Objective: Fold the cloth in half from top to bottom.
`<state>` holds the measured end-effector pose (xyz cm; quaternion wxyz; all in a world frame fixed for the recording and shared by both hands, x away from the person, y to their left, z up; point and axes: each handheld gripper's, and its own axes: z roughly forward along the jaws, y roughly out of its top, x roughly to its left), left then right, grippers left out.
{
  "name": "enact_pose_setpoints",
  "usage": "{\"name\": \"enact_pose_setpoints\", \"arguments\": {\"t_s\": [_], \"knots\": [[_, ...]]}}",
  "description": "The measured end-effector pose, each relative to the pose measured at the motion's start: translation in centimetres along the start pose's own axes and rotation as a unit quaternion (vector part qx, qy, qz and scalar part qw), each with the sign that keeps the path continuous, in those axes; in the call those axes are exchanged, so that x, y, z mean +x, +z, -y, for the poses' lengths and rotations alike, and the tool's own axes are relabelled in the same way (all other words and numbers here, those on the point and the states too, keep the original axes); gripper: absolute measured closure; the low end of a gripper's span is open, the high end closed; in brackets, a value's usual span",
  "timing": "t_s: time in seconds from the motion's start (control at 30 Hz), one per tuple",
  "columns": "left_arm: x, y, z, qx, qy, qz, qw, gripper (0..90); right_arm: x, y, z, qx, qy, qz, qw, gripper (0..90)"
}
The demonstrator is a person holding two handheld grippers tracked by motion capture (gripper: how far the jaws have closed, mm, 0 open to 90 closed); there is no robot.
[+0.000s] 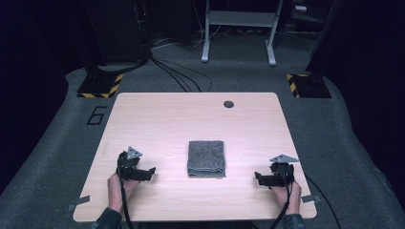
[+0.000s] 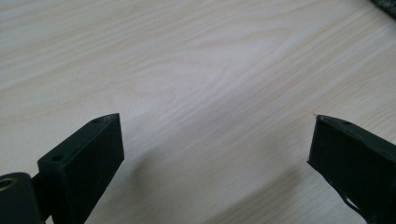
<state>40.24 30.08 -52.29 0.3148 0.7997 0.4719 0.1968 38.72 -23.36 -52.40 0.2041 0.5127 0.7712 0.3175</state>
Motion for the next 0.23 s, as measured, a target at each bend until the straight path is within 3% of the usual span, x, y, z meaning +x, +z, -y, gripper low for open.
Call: {"name": "enact_pose_setpoints", "arguments": {"t_s": [0.1,0.23], "knots": [[0.21,0.07,0.30,0.007,-0.002,0.002,1.0000,1.6,-0.28,0.20,0.34,-0.006,-0.001,0.006,1.0000,1.3],[0.26,0.18,0.69,-0.010,-0.007,-0.002,0.9999,0.8,-0.43,0.34,0.45,-0.012,-0.002,0.008,0.9999,0.0]]}}
